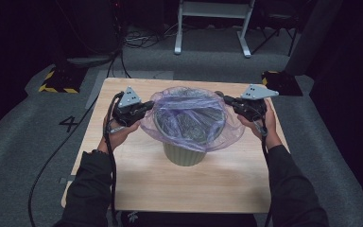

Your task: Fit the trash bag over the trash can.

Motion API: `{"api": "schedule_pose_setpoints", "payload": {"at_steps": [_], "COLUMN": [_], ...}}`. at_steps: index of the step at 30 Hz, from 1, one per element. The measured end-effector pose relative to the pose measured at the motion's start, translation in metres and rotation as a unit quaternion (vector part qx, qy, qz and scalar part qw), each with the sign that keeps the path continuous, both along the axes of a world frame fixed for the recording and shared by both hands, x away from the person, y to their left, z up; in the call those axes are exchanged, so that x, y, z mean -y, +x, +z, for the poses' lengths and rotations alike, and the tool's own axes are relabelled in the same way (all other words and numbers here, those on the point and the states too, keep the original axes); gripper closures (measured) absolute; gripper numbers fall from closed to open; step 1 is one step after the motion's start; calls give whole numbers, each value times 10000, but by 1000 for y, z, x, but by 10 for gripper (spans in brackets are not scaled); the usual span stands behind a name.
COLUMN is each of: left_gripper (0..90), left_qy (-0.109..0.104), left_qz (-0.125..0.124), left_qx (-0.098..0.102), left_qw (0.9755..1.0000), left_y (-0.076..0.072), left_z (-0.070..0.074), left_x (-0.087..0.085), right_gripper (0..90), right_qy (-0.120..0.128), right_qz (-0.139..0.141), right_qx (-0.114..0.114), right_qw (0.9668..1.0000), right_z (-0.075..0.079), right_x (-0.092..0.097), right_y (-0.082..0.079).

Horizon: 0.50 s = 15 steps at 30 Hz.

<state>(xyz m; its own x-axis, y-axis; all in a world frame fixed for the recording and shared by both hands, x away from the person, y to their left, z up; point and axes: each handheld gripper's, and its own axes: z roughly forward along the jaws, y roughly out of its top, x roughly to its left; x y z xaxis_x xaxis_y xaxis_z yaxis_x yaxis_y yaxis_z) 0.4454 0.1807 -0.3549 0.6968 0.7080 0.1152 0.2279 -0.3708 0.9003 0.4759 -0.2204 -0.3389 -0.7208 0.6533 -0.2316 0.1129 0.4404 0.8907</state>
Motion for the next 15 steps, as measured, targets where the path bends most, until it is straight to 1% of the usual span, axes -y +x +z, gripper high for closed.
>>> {"api": "schedule_pose_setpoints", "payload": {"at_steps": [2,3,4,6,8,10,12,15], "left_gripper": [897,898,898,898,898,898,898,898], "left_qy": [-17,-43,-24,-35,-67,-103,-38,-79], "left_qz": [40,60,63,107,121,133,168,213], "left_qx": [-29,-58,-70,-115,-173,-284,-366,-488], "left_qw": [10000,10000,10000,9999,9998,9995,9992,9985], "left_y": [3,5,7,10,14,18,22,27], "left_z": [-1,-2,-3,-5,-7,-10,-14,-20], "left_x": [-1,-1,-1,-1,-1,-1,0,1], "right_gripper": [896,896,893,893,893,893,895,897], "right_qy": [81,85,92,148,102,124,122,147], "right_qz": [-59,-87,-116,-146,-227,-288,-313,-347], "right_qx": [-58,-71,-85,-168,-192,-260,-348,-456], "right_qw": [9999,9999,9999,9996,9995,9992,9988,9982], "right_z": [-1,-2,-3,-6,-8,-10,-13,-17], "right_x": [1,2,2,2,-1,-1,-2,-3], "right_y": [5,7,10,15,20,25,29,34]}}
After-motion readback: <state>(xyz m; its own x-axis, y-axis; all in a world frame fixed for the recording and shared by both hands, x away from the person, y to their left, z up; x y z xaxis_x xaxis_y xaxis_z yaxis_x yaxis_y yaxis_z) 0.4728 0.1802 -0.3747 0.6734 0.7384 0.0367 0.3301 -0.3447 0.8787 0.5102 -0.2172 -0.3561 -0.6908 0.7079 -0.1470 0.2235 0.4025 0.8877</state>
